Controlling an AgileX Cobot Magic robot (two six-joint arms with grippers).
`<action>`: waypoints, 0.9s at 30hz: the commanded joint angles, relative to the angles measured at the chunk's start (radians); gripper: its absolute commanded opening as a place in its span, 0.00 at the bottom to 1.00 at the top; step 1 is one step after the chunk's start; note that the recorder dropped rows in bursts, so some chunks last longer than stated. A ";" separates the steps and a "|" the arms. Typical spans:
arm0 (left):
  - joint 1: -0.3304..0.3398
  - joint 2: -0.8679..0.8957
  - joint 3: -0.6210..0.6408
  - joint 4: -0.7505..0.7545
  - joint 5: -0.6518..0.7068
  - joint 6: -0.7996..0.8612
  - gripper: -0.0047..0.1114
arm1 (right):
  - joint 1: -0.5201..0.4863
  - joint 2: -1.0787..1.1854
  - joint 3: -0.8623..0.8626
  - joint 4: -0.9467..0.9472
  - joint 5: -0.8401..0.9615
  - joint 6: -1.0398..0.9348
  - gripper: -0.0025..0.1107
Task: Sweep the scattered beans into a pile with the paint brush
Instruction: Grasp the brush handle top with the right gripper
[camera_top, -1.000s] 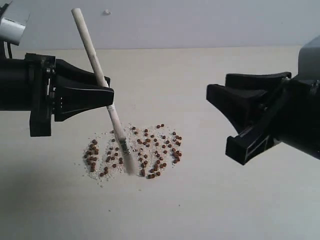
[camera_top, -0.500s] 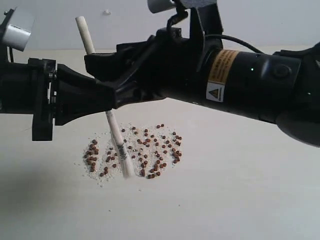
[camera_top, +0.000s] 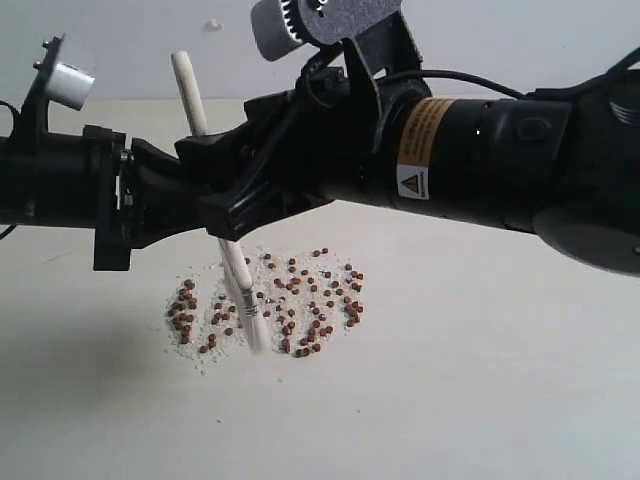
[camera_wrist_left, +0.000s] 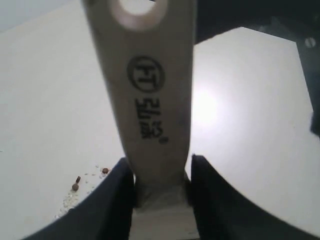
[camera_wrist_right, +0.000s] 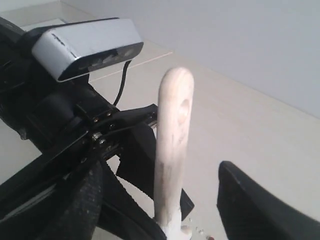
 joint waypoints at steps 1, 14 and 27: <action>-0.005 0.042 -0.030 -0.006 0.008 0.003 0.04 | -0.001 0.018 -0.027 0.022 0.054 -0.026 0.57; -0.005 0.064 -0.030 -0.037 -0.026 0.003 0.04 | -0.008 0.083 -0.049 0.226 0.053 -0.140 0.57; -0.005 0.064 -0.030 -0.038 0.005 -0.001 0.04 | -0.008 0.145 -0.069 0.283 -0.057 -0.197 0.57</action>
